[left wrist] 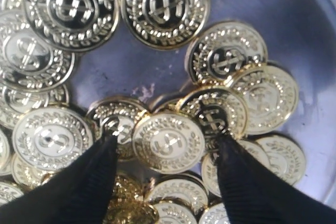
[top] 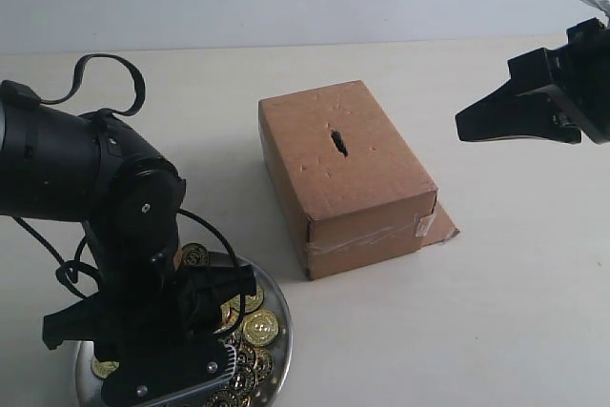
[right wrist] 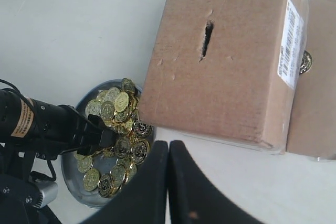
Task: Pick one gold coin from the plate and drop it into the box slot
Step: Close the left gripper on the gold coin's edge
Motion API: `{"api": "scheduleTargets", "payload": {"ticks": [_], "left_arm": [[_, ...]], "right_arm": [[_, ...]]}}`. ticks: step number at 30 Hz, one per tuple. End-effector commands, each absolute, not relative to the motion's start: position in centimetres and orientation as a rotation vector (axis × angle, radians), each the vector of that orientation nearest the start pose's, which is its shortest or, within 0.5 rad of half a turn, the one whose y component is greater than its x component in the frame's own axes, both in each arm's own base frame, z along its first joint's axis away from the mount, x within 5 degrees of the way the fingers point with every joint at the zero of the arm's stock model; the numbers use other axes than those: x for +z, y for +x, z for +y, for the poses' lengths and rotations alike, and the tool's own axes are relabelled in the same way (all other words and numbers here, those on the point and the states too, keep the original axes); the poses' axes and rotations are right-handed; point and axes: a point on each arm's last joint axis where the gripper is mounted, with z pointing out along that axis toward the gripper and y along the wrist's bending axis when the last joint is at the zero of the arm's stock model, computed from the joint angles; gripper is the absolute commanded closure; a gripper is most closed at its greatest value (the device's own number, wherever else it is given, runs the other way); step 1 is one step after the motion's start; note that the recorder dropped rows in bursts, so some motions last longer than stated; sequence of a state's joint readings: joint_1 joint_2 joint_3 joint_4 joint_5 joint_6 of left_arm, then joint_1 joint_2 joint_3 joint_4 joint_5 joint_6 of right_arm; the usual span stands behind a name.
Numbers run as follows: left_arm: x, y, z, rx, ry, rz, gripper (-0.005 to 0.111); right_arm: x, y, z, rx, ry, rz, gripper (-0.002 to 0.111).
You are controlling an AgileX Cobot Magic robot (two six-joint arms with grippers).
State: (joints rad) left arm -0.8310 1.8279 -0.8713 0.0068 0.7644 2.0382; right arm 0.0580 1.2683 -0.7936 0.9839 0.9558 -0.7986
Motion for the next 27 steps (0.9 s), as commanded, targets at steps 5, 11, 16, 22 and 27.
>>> {"api": "scheduleTargets", "payload": {"ticks": [5,11,16,22,27], "left_arm": [[11.56,18.62,-20.92,0.086,-3.053,-0.441,0.050],[11.56,18.63,-20.94,0.084,-3.056,-0.439,0.061],[11.51,18.63,-20.94,0.085,-3.055,-0.435,0.061],[11.14,18.70,-21.01,0.086,-3.054,-0.436,0.061],[11.06,18.77,-21.09,0.077,-3.062,-0.437,0.061]], "right_arm": [[27.11,22.17,7.53,0.960,-0.428,2.427,0.108],[27.11,22.17,7.53,0.960,-0.428,2.427,0.108],[27.11,22.17,7.53,0.960,-0.428,2.427,0.108],[27.12,22.18,7.54,0.962,-0.427,2.426,0.108],[27.12,22.18,7.54,0.962,-0.427,2.426,0.108]]}}
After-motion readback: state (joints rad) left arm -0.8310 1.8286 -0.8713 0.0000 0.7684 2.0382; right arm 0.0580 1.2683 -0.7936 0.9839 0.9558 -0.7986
